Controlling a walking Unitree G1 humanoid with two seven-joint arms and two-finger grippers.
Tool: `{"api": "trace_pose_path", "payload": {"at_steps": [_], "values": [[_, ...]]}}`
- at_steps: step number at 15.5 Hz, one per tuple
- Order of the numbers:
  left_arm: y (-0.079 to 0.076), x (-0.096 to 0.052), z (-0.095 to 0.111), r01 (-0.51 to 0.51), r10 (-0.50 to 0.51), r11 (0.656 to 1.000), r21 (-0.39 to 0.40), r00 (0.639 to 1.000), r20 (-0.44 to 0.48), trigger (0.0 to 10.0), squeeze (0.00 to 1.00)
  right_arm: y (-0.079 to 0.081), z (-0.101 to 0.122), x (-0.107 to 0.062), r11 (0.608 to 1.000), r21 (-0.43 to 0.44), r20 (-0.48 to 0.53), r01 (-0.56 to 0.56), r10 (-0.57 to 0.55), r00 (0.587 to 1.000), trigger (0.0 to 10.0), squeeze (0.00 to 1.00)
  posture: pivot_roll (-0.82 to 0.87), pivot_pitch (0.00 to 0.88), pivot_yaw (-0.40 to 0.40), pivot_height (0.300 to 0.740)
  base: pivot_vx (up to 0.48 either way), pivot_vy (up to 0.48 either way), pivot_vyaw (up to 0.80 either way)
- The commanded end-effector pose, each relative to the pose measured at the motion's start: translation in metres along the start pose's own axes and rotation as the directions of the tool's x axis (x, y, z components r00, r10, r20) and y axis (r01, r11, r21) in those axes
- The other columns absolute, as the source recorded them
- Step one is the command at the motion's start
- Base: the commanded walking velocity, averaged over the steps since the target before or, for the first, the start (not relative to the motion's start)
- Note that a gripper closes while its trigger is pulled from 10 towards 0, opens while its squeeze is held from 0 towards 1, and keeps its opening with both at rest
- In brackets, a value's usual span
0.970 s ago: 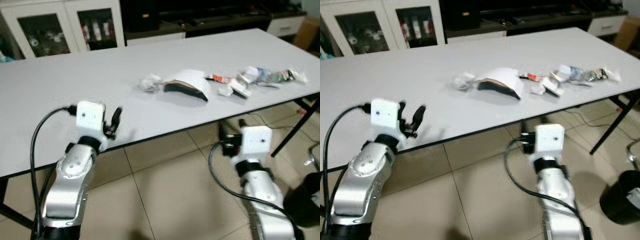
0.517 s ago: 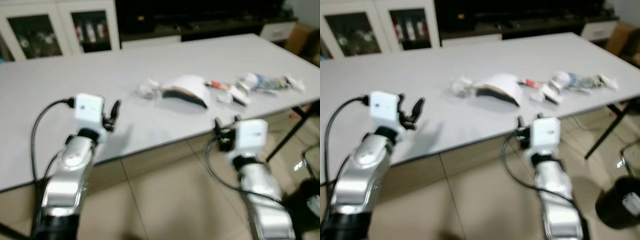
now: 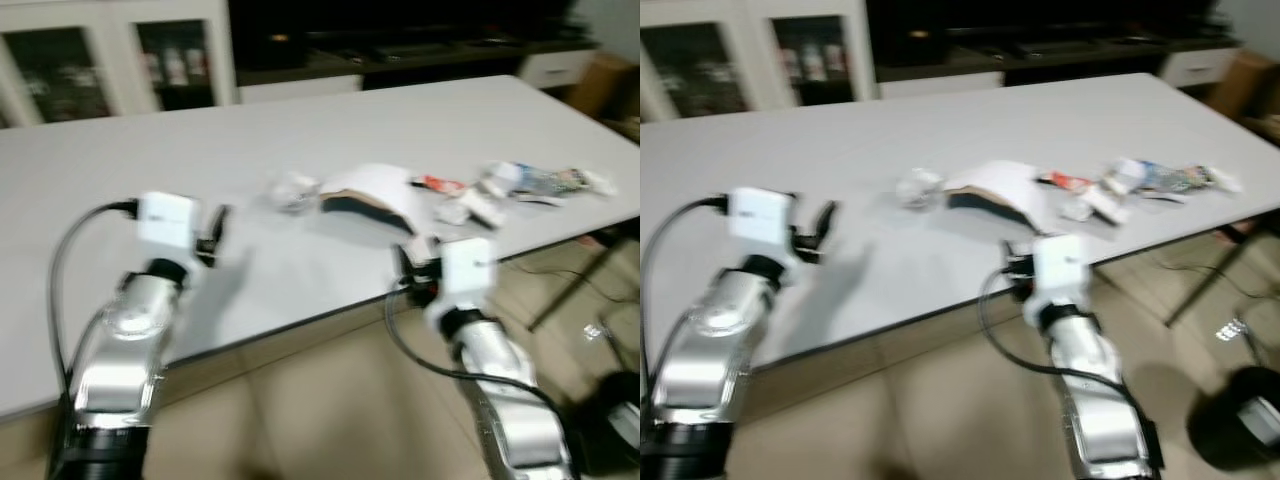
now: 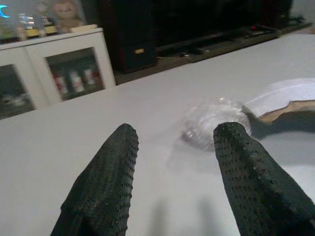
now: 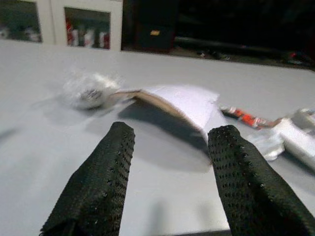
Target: Picking trash to rubbish bin
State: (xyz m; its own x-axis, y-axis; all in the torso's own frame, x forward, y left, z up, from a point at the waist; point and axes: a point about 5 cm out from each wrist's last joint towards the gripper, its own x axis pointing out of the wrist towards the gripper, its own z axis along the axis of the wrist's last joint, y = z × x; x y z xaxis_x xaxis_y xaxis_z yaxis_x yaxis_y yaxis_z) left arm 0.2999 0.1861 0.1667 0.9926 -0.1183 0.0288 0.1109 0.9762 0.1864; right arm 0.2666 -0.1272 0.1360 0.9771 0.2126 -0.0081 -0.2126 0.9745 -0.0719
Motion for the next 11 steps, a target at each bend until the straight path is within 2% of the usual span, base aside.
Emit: {"api": "trace_pose_path", "payload": {"at_steps": [1, 3, 11], "values": [[-0.012, 0.006, 0.006, 0.051, -0.051, 0.999, 0.001, 0.998, 0.03, 10.0, 0.0, -0.011, -0.003, -0.003, 0.999, -0.016, -0.02, 0.03, -0.031, 0.999, 10.0, 0.0, -0.01, 0.031, -0.04, 0.74, 0.356, 0.0, 0.0], [-0.012, 0.012, 0.007, 0.068, -0.068, 0.998, 0.008, 0.997, 0.035, 10.0, 0.0, -0.011, -0.003, -0.003, 0.999, -0.017, -0.022, 0.033, -0.034, 0.999, 10.0, 0.0, -0.02, 0.027, -0.034, 0.74, 0.356, 0.0, 0.0], [-0.013, 0.019, 0.005, 0.1, -0.1, 0.995, 0.015, 0.994, 0.033, 10.0, 0.0, -0.008, -0.003, -0.004, 1.0, -0.001, -0.022, 0.014, -0.014, 1.0, 10.0, 0.0, -0.01, 0.026, -0.036, 0.74, 0.353, 0.0, 0.0]]}}
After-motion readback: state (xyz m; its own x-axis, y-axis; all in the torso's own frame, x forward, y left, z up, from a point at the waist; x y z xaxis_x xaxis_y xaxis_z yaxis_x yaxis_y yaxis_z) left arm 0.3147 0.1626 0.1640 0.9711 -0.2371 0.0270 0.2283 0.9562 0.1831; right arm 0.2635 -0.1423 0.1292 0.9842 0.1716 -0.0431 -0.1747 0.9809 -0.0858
